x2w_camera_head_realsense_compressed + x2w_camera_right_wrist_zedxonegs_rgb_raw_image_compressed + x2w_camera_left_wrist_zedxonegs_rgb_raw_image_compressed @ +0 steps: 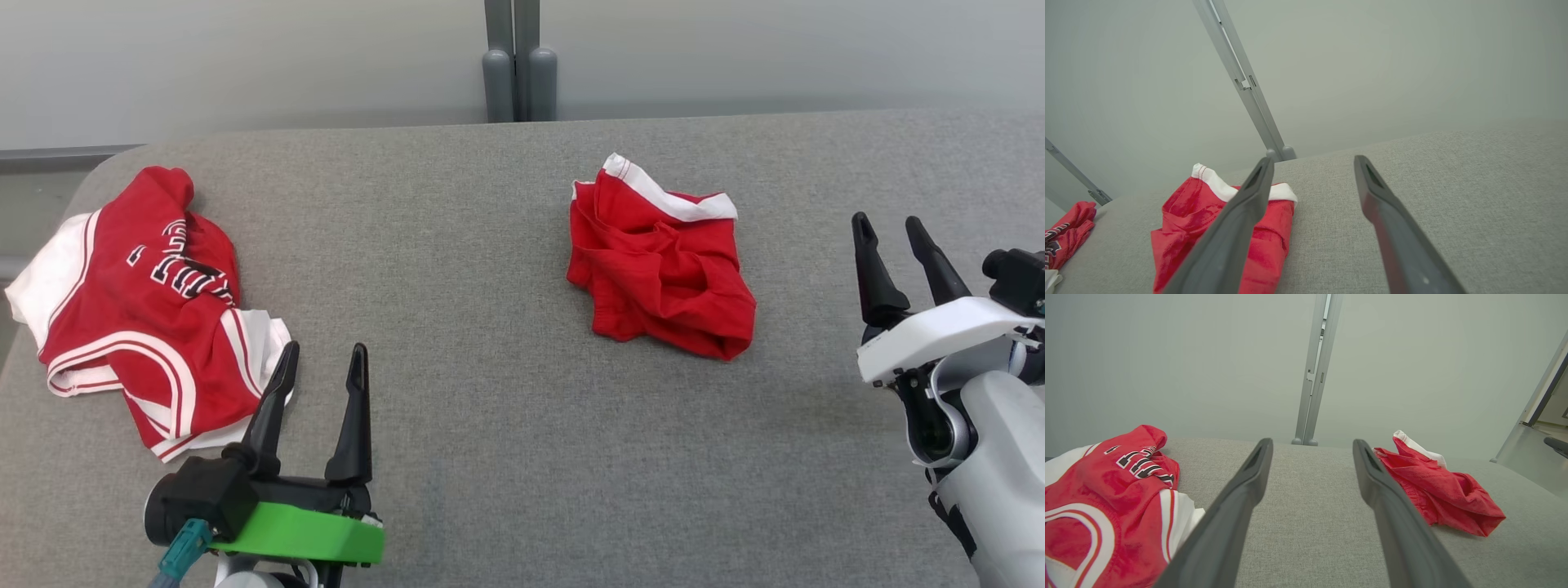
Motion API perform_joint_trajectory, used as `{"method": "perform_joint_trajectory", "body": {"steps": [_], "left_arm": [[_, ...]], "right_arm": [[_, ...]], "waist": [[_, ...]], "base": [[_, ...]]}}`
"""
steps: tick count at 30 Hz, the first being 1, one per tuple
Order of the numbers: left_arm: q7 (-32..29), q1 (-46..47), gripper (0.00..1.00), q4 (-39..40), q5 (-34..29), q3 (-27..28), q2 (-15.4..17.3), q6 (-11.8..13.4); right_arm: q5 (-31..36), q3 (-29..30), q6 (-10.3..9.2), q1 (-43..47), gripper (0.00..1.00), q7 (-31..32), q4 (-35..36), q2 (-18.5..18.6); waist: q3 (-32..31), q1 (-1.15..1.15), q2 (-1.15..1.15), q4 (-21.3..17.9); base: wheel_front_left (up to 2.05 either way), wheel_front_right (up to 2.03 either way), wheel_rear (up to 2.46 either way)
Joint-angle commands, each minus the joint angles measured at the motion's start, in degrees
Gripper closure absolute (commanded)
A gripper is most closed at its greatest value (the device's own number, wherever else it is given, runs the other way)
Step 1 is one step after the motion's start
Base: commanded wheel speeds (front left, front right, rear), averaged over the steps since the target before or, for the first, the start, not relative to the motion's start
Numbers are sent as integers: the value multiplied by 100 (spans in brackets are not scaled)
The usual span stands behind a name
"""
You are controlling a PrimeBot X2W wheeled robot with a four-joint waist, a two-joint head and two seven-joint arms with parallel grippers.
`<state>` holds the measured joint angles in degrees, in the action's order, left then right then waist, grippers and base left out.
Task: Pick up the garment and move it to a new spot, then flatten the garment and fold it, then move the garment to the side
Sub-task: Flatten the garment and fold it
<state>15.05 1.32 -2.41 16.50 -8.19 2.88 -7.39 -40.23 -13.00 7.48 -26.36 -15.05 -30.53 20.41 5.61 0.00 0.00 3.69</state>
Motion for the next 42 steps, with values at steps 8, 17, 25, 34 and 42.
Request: {"method": "perform_joint_trajectory", "body": {"steps": [8, 17, 25, 34, 42], "left_arm": [[18, -95, 0, -47, 37, 6, 8, -14], [18, -37, 0, -74, 199, -64, 5, -14], [18, 33, 0, -82, 274, -107, 5, -12], [18, -133, 0, -105, 291, -41, 4, 10], [18, -151, 0, -71, 246, -30, 4, 26]], "right_arm": [[317, -20, 3, -132, 78, -7, -301, -145], [-151, -616, 3, -876, 100, 751, -1356, -266], [-407, -876, 3, -1473, 100, 1366, -2599, -471], [-982, -1397, 3, -1278, 100, 1536, -2310, -1006], [-1216, -2299, 3, -971, 100, 1340, -1193, -915]], "waist": [[6, 0, 0, 244], [95, 0, 0, 663], [171, 0, 0, 1075], [110, 0, 0, 1307], [49, 0, 0, 1077]], "base": [[0, 0, 0], [0, 0, 0], [0, 0, 0], [0, 0, 0], [0, 0, 0]]}}
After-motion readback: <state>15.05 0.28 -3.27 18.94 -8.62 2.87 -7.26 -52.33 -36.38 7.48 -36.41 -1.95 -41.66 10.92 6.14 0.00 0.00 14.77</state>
